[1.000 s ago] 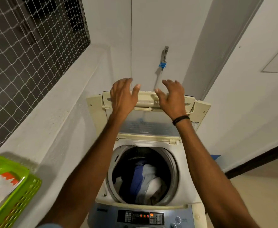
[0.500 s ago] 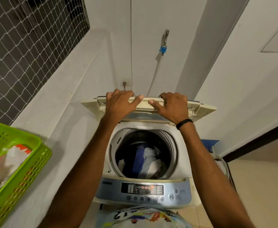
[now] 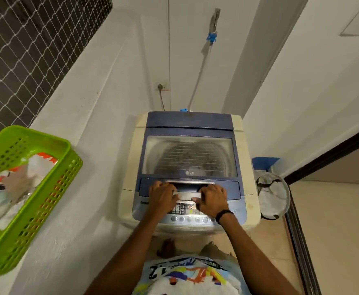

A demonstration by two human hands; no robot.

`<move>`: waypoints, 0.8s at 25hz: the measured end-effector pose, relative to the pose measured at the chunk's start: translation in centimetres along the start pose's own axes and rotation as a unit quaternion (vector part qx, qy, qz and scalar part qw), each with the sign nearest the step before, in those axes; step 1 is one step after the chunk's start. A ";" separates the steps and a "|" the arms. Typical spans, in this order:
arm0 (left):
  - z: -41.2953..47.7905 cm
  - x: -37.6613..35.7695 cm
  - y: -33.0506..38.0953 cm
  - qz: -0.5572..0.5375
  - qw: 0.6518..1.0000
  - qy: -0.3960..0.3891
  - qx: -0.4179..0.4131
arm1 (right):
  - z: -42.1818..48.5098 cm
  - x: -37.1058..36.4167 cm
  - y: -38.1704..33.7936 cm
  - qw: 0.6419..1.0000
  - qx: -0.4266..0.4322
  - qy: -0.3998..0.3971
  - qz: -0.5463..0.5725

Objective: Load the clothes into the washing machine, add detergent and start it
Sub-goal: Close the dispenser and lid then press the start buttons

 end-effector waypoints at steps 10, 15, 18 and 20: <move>-2.5 -3.2 -0.2 -0.048 0.991 0.117 0.040 | -5.8 -2.4 3.1 0.972 -0.001 0.132 0.195; -6.4 -6.7 2.4 -0.056 0.995 0.059 0.051 | -10.4 -2.3 5.5 0.970 -0.038 0.165 0.175; -8.1 -7.7 2.9 -0.061 0.995 0.039 0.076 | -12.5 -4.5 5.3 0.986 -0.060 0.040 0.151; -9.6 -8.1 3.0 -0.051 0.993 0.042 0.095 | -13.9 -5.9 5.1 0.988 -0.058 -0.029 0.139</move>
Point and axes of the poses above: each hand's wrist, its own z-axis towards the middle knuckle, its own x-axis out of the back of the hand, y = z × x, the point moved 5 cm from there along z, towards the middle knuckle, and after that the axes turned 11 degrees about z, right-handed, at the moved point
